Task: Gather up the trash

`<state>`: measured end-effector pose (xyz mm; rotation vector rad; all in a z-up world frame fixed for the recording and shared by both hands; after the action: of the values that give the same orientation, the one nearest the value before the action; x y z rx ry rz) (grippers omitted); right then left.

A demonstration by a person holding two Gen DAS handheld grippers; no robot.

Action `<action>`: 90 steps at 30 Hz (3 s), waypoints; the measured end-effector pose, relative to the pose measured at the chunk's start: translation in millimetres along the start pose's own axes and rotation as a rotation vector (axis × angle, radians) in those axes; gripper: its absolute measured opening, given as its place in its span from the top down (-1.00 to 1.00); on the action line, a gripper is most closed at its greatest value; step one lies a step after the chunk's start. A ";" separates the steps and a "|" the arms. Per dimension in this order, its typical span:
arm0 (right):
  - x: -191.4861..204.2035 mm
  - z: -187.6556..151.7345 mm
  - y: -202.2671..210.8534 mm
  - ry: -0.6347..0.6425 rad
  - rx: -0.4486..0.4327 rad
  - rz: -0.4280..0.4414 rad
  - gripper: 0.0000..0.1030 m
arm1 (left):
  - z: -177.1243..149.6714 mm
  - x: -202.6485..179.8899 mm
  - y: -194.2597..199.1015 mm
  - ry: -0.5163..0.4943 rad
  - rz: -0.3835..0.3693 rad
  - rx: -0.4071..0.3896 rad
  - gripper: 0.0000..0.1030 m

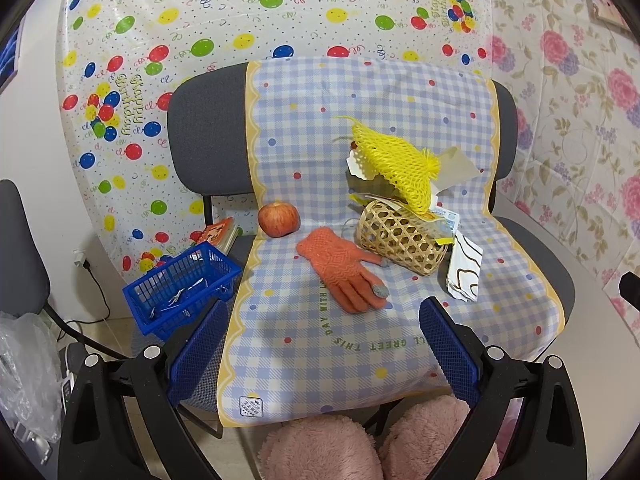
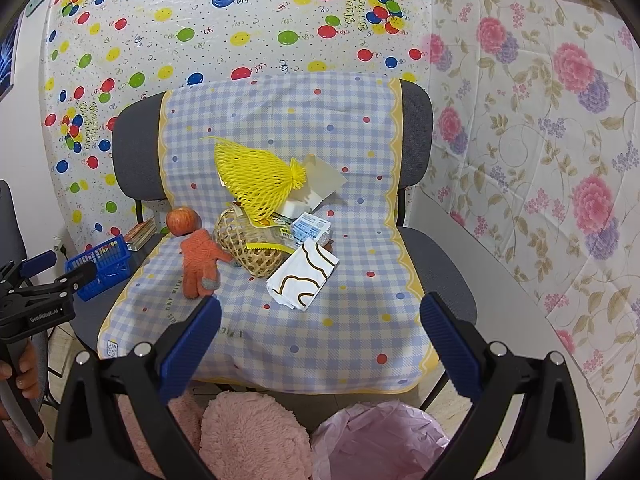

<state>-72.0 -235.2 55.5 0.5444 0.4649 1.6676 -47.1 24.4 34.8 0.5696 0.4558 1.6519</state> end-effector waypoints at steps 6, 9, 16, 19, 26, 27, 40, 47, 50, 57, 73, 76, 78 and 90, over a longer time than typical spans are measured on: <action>0.0 -0.1 0.7 0.000 0.001 0.001 -0.89 | -0.6 5.0 3.0 -0.003 0.000 0.001 -0.85; -0.3 0.2 0.5 0.000 0.000 -0.001 -0.89 | -0.4 -1.2 -1.1 -0.002 0.000 0.003 -0.85; 0.4 -4.9 -3.7 0.002 0.010 -0.003 -0.89 | -3.5 2.3 -3.2 -0.004 0.003 0.012 -0.85; -0.3 -6.3 -7.7 0.000 0.016 -0.002 -0.89 | -8.2 2.8 -6.4 -0.005 0.008 0.020 -0.85; -1.5 -11.1 -29.3 0.023 0.084 -0.024 -0.89 | -13.3 1.7 -24.3 -0.012 0.036 0.042 -0.85; -0.9 -12.9 -35.6 0.027 0.092 -0.026 -0.89 | -14.3 1.4 -27.9 -0.014 0.038 0.045 -0.85; -2.5 -25.5 -133.5 -0.062 0.034 0.014 -0.89 | -28.5 -3.0 -90.2 -0.028 0.021 0.116 -0.85; 2.5 -30.1 -189.8 0.086 0.087 -0.056 -0.89 | -31.5 -5.6 -123.5 -0.013 0.023 0.145 -0.85; 15.5 -31.6 -211.8 0.114 0.120 -0.023 -0.60 | -30.1 -6.2 -138.3 -0.003 0.020 0.154 -0.85; 24.5 -36.1 -252.5 0.104 0.169 -0.037 -0.17 | -33.0 -8.9 -163.9 -0.006 0.028 0.176 -0.85; -17.0 -17.1 -196.4 -0.020 0.079 0.095 0.93 | 8.8 -20.1 -123.9 -0.055 -0.023 0.090 -0.85; -25.0 0.5 -165.8 -0.033 0.024 0.133 0.94 | 27.2 -29.8 -113.3 -0.065 -0.044 0.051 -0.84; -26.7 11.2 -151.1 -0.026 -0.010 0.138 0.94 | 41.8 -38.7 -108.4 -0.071 -0.067 0.024 -0.82; -25.9 45.2 -145.4 0.014 -0.090 0.162 0.93 | 107.3 -86.4 -138.3 -0.100 -0.163 -0.061 -0.13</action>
<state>73.8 -237.4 4.8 0.5145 0.3617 1.8387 136.4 -42.1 29.2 0.5523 0.3672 1.4703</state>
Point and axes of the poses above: each gripper's, at about its wrist camera, not at the fingertips, and y roughly against the way its jaws point, x to its left, z to its top, the point moved 7 cm from there along -y, roughly the way its jaws point, and after that the axes turned 7 degrees about z, right-handed, at the moved point
